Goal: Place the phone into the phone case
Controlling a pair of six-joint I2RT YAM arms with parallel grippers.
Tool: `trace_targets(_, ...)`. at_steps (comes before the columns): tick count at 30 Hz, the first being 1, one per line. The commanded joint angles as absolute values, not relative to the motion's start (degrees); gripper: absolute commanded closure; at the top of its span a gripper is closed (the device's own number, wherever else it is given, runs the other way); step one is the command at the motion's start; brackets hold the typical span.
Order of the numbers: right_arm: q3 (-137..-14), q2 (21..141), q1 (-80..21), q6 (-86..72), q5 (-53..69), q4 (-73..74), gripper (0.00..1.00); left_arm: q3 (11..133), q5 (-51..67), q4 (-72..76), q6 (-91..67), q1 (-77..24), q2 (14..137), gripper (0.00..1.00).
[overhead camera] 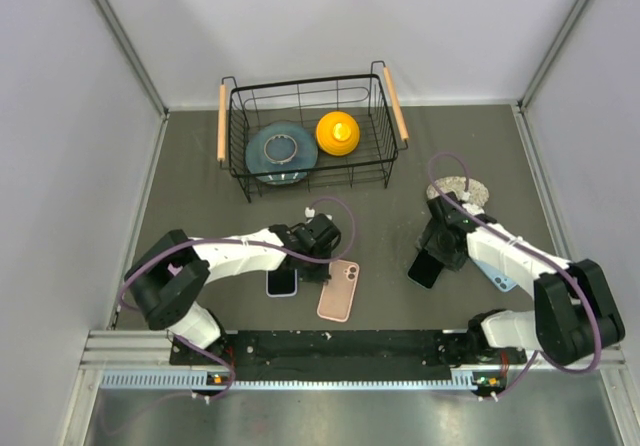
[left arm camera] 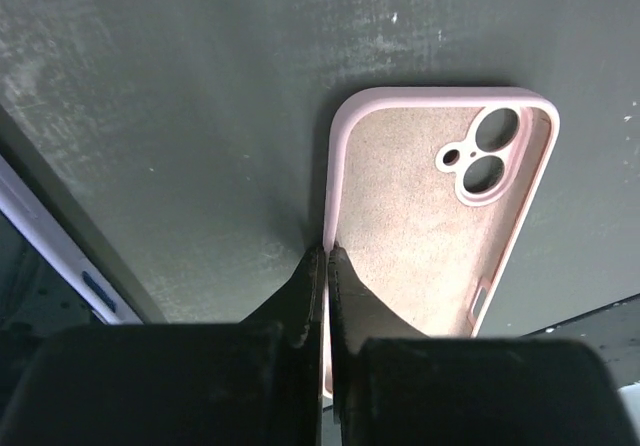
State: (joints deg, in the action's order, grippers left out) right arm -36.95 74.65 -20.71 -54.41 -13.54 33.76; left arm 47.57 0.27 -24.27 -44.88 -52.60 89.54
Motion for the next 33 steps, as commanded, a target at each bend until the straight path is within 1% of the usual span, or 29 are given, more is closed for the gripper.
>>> trace_targets(1,-31.0,74.2,-20.3,-48.1,-6.8,19.2,0.41,47.0,3.6,-19.3,-51.4,-52.9,91.0,1.00)
trace_targets(3,-30.0,73.5,-20.3,-45.9,-5.4,17.1,0.43,46.2,5.2,-18.1,-52.9,-52.9,90.4,1.00)
trace_targets(6,-29.8,73.5,-20.2,-43.2,-2.5,15.7,0.47,46.1,5.4,-18.2,-54.1,-52.8,89.0,0.75)
trace_targets(7,-30.0,73.7,-20.2,-42.6,-0.8,15.8,0.48,46.0,5.4,-18.1,-54.3,-52.8,87.1,0.52)
trace_targets(8,-30.3,73.9,-20.3,-41.5,-0.3,15.7,0.48,45.7,5.4,-17.9,-54.4,-52.8,86.1,0.43)
trace_targets(11,-30.8,74.4,-20.4,-40.2,4.9,15.8,0.51,45.8,4.9,-18.6,-54.3,-52.7,81.8,0.32)
trace_targets(14,-30.7,74.0,-21.4,-39.6,7.9,16.2,0.52,46.3,2.6,-21.7,-53.6,-52.2,77.9,0.28)
trace_targets(17,-30.8,72.9,-23.5,-40.0,9.5,17.0,0.53,45.9,0.5,-24.2,-52.2,-50.9,73.2,0.28)
trace_targets(21,-31.4,70.5,-27.0,-42.3,10.7,18.5,0.54,45.8,-2.5,-28.6,-48.2,-46.6,68.2,0.26)
trace_targets(27,-33.2,68.5,-35.5,-50.4,12.0,18.6,0.55,42.9,-3.4,-30.8,-43.5,-40.4,61.7,0.25)
trace_targets(31,-34.9,68.8,-41.6,-59.2,10.3,17.0,0.57,42.0,-3.3,-32.2,-41.5,-38.1,60.0,0.25)
trace_targets(33,-36.8,69.8,-44.5,-61.0,9.6,16.5,0.57,41.8,-3.3,-32.4,-40.9,-37.2,59.2,0.25)
